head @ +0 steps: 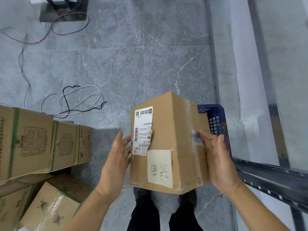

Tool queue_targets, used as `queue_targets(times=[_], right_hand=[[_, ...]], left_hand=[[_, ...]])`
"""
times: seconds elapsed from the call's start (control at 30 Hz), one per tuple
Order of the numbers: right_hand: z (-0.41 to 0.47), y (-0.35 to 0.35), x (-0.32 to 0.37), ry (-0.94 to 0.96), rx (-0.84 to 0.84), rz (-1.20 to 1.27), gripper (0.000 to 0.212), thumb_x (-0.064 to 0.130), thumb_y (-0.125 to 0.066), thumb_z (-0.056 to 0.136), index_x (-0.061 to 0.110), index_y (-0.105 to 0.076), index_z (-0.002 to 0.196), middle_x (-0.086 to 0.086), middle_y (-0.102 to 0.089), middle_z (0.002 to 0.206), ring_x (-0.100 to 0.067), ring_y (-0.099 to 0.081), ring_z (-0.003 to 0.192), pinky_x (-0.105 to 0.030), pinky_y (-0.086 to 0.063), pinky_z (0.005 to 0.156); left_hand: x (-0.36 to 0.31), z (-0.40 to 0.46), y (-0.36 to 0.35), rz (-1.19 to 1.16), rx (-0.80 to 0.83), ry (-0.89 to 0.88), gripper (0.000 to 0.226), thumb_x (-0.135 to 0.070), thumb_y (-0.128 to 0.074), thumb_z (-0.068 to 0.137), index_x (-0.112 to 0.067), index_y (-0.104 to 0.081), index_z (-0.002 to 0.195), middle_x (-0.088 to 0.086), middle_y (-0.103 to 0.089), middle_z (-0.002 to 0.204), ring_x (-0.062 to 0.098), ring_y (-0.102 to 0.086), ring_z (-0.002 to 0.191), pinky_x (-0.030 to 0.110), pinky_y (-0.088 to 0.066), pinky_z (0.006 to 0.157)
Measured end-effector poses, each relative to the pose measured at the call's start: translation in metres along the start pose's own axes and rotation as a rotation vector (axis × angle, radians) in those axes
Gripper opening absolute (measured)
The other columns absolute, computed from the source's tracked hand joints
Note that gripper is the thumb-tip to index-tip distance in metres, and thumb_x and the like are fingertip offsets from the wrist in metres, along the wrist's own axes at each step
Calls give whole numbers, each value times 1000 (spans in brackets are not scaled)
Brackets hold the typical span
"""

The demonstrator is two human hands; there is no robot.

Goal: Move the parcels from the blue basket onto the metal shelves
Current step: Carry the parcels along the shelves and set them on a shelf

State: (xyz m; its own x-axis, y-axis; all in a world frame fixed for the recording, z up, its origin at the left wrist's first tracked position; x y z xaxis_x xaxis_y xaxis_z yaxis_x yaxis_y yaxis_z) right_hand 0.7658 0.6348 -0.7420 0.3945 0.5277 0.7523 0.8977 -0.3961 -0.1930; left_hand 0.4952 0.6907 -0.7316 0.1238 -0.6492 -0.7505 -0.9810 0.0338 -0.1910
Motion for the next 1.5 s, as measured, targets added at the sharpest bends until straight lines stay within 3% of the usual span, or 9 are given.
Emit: queue_targets(times=[0.17, 0.37, 0.67, 0.93, 1.0, 1.1, 1.23, 1.33, 1.5], right_hand=[[0, 1, 6, 40, -2, -248, 88, 96, -39, 77, 33, -70, 130, 14, -65, 142, -13, -62, 131, -43, -51, 105], [-6, -11, 10, 71, 143, -400, 78, 83, -18, 93, 45, -42, 157, 22, -54, 157, -4, -47, 147, -49, -31, 126], [-4, -19, 18, 37, 213, -334, 64, 64, -7, 104, 48, -34, 160, 24, -63, 147, -8, -58, 139, -44, -49, 108], [-9, -26, 39, -98, 239, -148, 37, 71, -15, 97, 93, -42, 108, 17, -80, 116, -17, -79, 103, -54, -64, 75], [-11, -25, 49, -90, 225, -113, 37, 73, -21, 92, 87, -47, 114, 12, -81, 105, -21, -80, 93, -60, -63, 70], [-13, -21, 59, -57, 202, -60, 64, 82, -37, 83, 39, -56, 127, 8, -78, 94, -22, -79, 88, -75, -59, 73], [-23, -13, 66, -68, 116, -50, 76, 85, -42, 76, 16, -48, 109, 1, -79, 114, -26, -76, 112, -65, -64, 72], [-38, -6, 83, -51, 55, -27, 69, 73, -29, 82, 12, -50, 105, 5, -79, 120, -19, -80, 102, -59, -65, 63], [-72, -12, 108, -43, 104, -105, 68, 76, -25, 83, 47, -55, 137, 18, -79, 123, -10, -73, 118, -34, -66, 81]], left_hand=[[6, -8, 5, -1, 42, 68, 64, -62, -27, 102, -22, -60, 140, 1, -71, 140, 15, -63, 133, 37, -42, 109], [9, -17, -2, 105, 136, 57, 70, -63, -21, 98, -32, -45, 156, -11, -64, 148, 9, -54, 141, 42, -41, 112], [6, -19, 2, 106, 105, 89, 71, -58, -24, 97, -15, -57, 143, 4, -67, 145, 20, -58, 137, 55, -37, 119], [-3, -29, -3, 113, 235, 215, 58, -76, -23, 98, -56, -54, 143, -32, -49, 155, 8, -28, 155, 48, -48, 107], [-14, -32, -4, 123, 258, 197, 58, -76, -26, 96, -57, -54, 142, -32, -49, 155, 8, -32, 154, 44, -53, 101], [-23, -35, 0, 159, 227, 175, 63, -78, -29, 91, -53, -60, 140, -21, -53, 156, 9, -38, 152, 52, -50, 109], [-41, -42, 1, 172, 163, 114, 75, -79, -27, 91, -35, -73, 131, -5, -63, 149, 19, -53, 144, 60, -39, 119], [-68, -45, 1, 103, 68, 10, 76, -75, -26, 94, -27, -74, 129, 5, -67, 144, 26, -59, 138, 58, -36, 121], [-114, -60, -9, -149, -91, -155, 62, -59, -34, 101, -13, -61, 134, 4, -74, 113, 20, -67, 102, 30, -53, 86]])
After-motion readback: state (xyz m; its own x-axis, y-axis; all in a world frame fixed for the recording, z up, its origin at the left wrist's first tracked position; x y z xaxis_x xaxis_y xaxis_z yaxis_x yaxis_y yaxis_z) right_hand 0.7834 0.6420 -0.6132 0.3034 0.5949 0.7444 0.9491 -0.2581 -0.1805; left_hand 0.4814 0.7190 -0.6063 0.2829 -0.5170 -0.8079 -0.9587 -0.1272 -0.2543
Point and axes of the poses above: each hand's wrist, its own z-axis towards the middle knuckle, its own y-axis out of the back of the hand, x = y × z, the point moved 7 cm from there along z, towards the middle knuckle
